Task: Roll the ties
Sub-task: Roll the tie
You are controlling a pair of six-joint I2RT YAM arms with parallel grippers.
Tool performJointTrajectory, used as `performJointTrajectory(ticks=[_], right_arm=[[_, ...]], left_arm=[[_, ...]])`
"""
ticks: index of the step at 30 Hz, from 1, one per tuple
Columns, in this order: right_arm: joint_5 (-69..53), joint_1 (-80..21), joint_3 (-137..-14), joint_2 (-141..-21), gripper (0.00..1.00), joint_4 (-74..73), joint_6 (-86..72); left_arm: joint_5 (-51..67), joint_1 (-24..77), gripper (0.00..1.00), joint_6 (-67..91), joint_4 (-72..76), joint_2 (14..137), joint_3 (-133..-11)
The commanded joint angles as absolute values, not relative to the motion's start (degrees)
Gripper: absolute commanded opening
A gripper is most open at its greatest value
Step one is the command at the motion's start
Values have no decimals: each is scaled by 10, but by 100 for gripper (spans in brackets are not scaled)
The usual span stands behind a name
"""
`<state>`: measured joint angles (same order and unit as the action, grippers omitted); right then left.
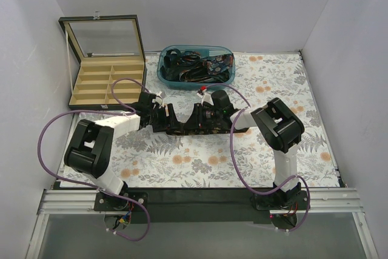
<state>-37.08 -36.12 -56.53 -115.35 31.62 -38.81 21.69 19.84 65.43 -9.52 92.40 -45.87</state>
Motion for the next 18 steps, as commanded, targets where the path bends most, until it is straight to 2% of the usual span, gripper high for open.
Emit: performJointTrajectory(ticks=[1,7,13,16,17,18], right_arm=[[-374,-358,-583,-1153,30,330,-381],[-370,-353,-570,-1126,31,323,-349],[-311,-352,-574,-1057,36,200,-216],[-283,-352,-588,-1022,49,131,-115],[-278,-352,-594,-1016,59,115,-89],[-268,-354,-601,-1010,64,98,-36]], left_arm=[[222,201,61,653,-105,937,-468],[249,203,56,655,-106,952,-470],[270,213,57,666,-106,966,-467],[263,215,60,672,-112,953,-466],[254,215,61,673,-117,947,-468],[245,215,70,673,-123,939,-471]])
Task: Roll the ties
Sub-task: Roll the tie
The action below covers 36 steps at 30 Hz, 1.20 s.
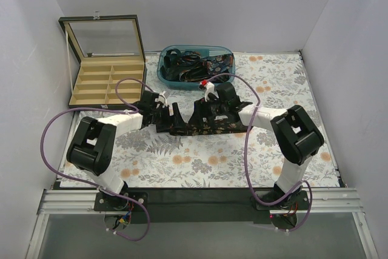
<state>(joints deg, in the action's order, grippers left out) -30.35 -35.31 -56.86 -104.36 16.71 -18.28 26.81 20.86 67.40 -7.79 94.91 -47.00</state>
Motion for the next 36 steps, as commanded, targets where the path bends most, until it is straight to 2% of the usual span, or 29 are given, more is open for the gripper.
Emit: performJointTrajectory(ticks=[1,2,4,6,9,17,28,31,34,36], right_arm=[[-259,-356,-608,-999,69,59,-7],[-241,-362,-623,-996,78,44,19],[-222,-370,-639,-993,86,13,88],[-217,-381,-656,-995,93,-16,123],[-228,-402,-671,-1004,98,-25,181],[-265,-462,-755,-1074,98,-92,287],[-275,-487,-826,-1165,97,-135,330],[-272,-492,-837,-1183,94,-142,341],[-269,-495,-846,-1198,86,-145,346],[-273,-495,-851,-1205,75,-146,350]], left_arm=[[223,214,74,673,-140,932,-481],[212,214,78,672,-148,916,-488],[188,213,93,670,-168,903,-508],[160,202,98,668,-194,880,-518],[138,170,98,669,-220,847,-531],[62,89,98,644,-234,767,-498],[30,76,98,637,-207,743,-464],[32,69,98,638,-207,744,-465],[36,67,98,640,-206,744,-463],[35,66,98,640,-206,743,-461]])
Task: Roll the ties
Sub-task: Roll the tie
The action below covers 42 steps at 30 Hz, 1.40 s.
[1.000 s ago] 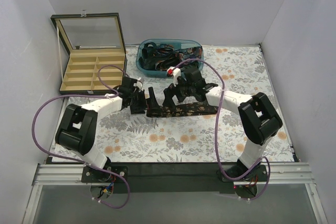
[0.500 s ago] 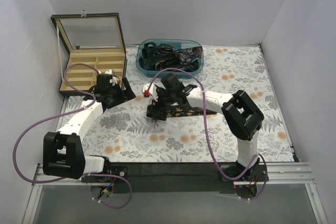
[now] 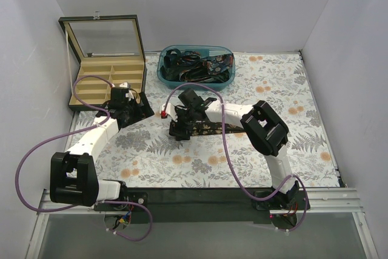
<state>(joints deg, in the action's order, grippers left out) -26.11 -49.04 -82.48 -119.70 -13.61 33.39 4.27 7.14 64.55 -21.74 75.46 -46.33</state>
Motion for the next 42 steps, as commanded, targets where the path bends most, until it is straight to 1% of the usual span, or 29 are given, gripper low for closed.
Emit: performJointTrajectory(ticks=[1,4,5,7,9,10,11,12,13,14,16,20,21,23,24,26,29,33,34,36,37,38,40,42], right_arm=[[-274,-497,-852,-1208,73,-147,351],[-271,-499,-853,-1216,63,-147,355],[-271,-500,-853,-1219,56,-148,355],[-271,-499,-852,-1221,48,-148,356],[-274,-502,-845,-1220,45,-148,357],[-275,-503,-842,-1218,40,-149,357],[-276,-504,-838,-1216,30,-149,358],[-279,-505,-835,-1212,29,-149,359],[-279,-506,-833,-1209,30,-148,359],[-279,-507,-831,-1209,34,-149,359],[-277,-508,-828,-1202,36,-148,359],[-285,-508,-821,-1185,53,-149,352],[-288,-508,-821,-1173,56,-150,350],[-292,-507,-819,-1157,62,-151,343],[-294,-506,-818,-1139,64,-152,335],[-295,-501,-817,-1120,70,-152,319],[-310,-480,-819,-1086,75,-150,262],[-308,-440,-806,-1053,77,-128,122],[-320,-433,-796,-1047,76,-120,61],[-326,-408,-744,-1021,73,-54,-20],[-333,-403,-724,-1013,73,-22,-85],[-319,-396,-691,-1006,70,18,-113],[-301,-396,-669,-995,68,46,-156],[-290,-395,-649,-998,64,74,-204]], left_arm=[[34,66,98,640,-205,744,-461],[38,65,98,639,-205,744,-462],[39,64,98,639,-205,744,-462],[42,64,98,639,-205,744,-461],[43,64,98,637,-203,741,-460],[45,64,98,636,-202,741,-459],[52,64,98,636,-200,741,-458],[57,64,98,634,-199,740,-457],[62,63,98,633,-197,739,-456],[72,64,98,632,-196,740,-455],[82,63,98,628,-189,736,-453],[112,63,98,621,-184,724,-442],[126,63,98,620,-182,721,-440],[140,63,93,622,-180,714,-432],[157,63,93,624,-179,712,-427],[182,64,92,630,-169,701,-416],[210,64,93,649,-156,693,-397],[230,70,95,668,-147,689,-376],[229,82,95,671,-142,687,-374],[223,94,95,682,-138,687,-369],[220,104,95,686,-132,688,-364],[215,108,95,693,-127,687,-361],[211,119,95,708,-113,691,-356],[196,131,92,720,-106,696,-356]])
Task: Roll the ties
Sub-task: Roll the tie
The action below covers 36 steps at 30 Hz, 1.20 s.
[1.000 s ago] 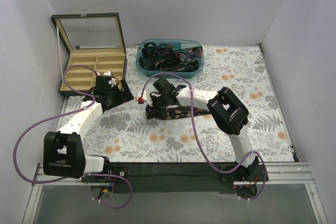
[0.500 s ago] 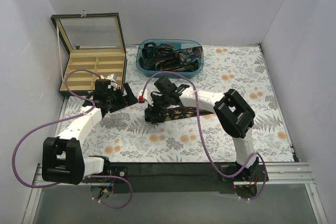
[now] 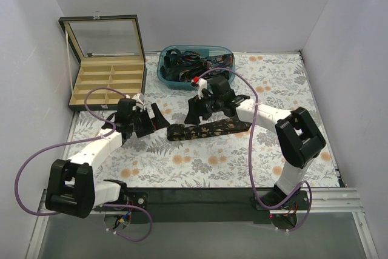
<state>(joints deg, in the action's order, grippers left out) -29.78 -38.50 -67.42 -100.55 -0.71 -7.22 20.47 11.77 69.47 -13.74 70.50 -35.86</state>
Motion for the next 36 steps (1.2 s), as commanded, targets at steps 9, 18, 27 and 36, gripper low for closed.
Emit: performJointTrajectory(ticks=[9,18,27,36], right_arm=[[-304,-396,-625,-1038,52,143,-289],[-314,-396,-612,-1075,45,170,-306],[-333,-395,-605,-1101,38,194,-313],[-338,-387,-603,-1122,26,198,-310]], left_arm=[[135,189,78,751,-81,749,-364],[113,209,68,763,-71,780,-369],[107,220,65,778,-65,804,-374],[114,222,64,792,-62,814,-377]])
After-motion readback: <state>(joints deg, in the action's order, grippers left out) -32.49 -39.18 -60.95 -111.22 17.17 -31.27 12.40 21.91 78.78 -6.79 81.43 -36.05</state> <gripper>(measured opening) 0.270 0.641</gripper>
